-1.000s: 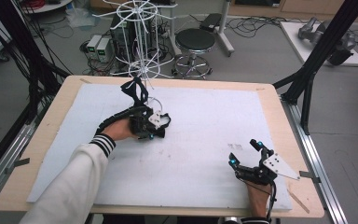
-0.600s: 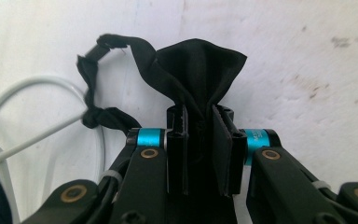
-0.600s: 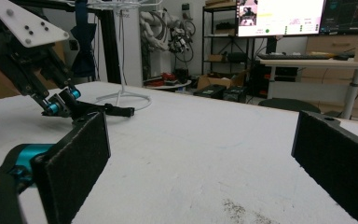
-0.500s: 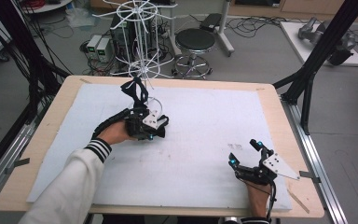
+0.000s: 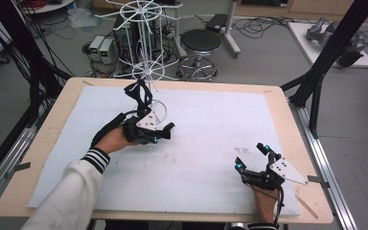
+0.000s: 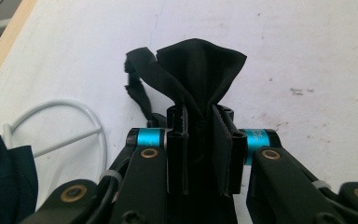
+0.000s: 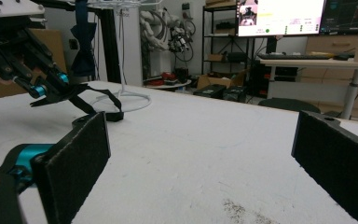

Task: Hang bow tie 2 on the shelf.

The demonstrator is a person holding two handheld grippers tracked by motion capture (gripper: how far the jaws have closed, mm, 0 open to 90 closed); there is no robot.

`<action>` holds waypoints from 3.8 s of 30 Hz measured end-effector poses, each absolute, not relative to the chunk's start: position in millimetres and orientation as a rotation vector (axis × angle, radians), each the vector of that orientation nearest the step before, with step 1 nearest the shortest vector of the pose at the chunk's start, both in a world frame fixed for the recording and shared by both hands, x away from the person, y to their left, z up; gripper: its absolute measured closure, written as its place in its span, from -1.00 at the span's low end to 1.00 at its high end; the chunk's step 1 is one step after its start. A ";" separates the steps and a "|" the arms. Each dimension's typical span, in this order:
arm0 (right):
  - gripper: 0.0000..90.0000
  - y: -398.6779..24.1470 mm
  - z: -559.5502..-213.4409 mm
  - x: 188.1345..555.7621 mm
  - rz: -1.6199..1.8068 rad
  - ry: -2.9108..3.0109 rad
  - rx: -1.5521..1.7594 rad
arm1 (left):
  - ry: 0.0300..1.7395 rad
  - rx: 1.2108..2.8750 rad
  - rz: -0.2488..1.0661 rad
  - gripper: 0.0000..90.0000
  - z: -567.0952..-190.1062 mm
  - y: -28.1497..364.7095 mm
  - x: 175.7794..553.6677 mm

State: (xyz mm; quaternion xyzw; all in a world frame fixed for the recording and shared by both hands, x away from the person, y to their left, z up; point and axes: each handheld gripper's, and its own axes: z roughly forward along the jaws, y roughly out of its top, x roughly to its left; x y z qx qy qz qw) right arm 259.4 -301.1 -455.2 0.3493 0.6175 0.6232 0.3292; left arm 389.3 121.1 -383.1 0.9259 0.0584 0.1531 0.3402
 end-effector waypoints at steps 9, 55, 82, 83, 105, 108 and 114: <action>-0.92 -301.1 -455.2 259.5 1.632 1.616 0.914 | 0.169 2.302 0.409 0.70 -365.5 126.4 376.3; -0.92 -300.6 -455.1 259.5 1.624 1.618 0.908 | 0.255 1.966 0.358 0.71 -339.6 163.5 354.7; -0.92 -300.9 -455.2 259.9 1.623 1.616 0.903 | 0.238 1.855 0.388 0.71 -314.1 162.8 353.9; -0.92 -300.8 -455.2 259.9 1.623 1.616 0.904 | 0.239 1.850 0.388 0.71 -312.9 162.4 354.6; -0.92 -300.7 -455.1 259.6 1.626 1.617 0.913 | 0.279 1.782 0.409 0.71 -298.7 160.1 365.1; -0.92 -300.6 -455.1 259.4 1.629 1.619 0.918 | 0.296 1.764 0.411 0.71 -299.1 159.3 367.2; -0.92 -300.7 -455.1 259.4 1.630 1.619 0.920 | 0.312 1.765 0.425 0.71 -300.6 157.5 368.7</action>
